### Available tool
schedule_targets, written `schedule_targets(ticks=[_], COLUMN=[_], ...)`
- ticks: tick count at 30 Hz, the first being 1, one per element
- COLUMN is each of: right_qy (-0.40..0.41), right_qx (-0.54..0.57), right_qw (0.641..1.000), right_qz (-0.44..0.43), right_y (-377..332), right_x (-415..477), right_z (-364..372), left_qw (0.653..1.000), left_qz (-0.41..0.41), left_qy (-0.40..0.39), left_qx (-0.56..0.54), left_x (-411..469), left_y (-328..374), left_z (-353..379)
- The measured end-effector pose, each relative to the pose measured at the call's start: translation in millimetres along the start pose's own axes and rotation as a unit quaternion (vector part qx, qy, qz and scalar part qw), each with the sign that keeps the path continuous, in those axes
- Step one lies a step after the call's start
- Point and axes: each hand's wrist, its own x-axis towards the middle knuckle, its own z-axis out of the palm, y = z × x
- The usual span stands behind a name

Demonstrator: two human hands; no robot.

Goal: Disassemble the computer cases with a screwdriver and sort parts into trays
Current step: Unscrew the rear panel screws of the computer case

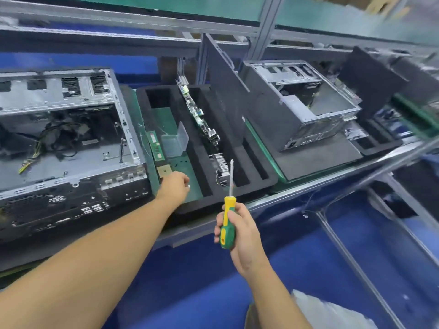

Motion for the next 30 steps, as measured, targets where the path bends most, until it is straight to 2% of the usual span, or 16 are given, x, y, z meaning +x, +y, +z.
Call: schedule_targets(ticks=[2,5,9,11,15,23,26,28,30], right_qy=[0.0,0.002,-0.001,-0.01,-0.066,-0.202,-0.245,-0.267,-0.279], right_qx=[0.002,0.006,0.028,0.033,0.035,0.029,0.006,-0.03,-0.076], right_qw=[1.0,1.0,0.999,0.999,0.997,0.974,0.96,0.952,0.945], right_qz=[0.001,0.008,0.018,0.021,0.032,0.101,0.133,0.148,0.156], right_y=[1.8,3.1,5.3,6.4,12.1,48.0,68.5,81.4,94.0], right_x=[0.3,3.7,10.9,13.4,12.4,-21.9,-44.0,-57.7,-70.2], right_z=[-0.2,9.2,34.4,51.0,97.2,207.9,248.0,271.7,292.5], left_qw=[1.0,0.999,0.983,0.974,0.976,0.964,0.966,0.963,0.924], left_qz=[0.002,-0.007,0.0,0.022,0.071,0.032,0.02,0.026,0.049], left_qy=[-0.022,-0.021,-0.041,-0.061,-0.049,-0.035,0.042,0.191,0.366], left_qx=[0.013,-0.023,-0.178,-0.217,-0.198,-0.26,-0.253,-0.187,-0.098], left_x=[5.5,2.7,-29.2,-50.8,-91.2,-163.2,-193.2,-212.8,-229.2], left_y=[-2.1,-5.2,4.1,3.8,-22.2,-131.1,-176.9,-207.2,-234.2], left_z=[-1.4,-10.6,-30.3,-41.7,-70.0,-157.6,-193.1,-212.1,-226.2])
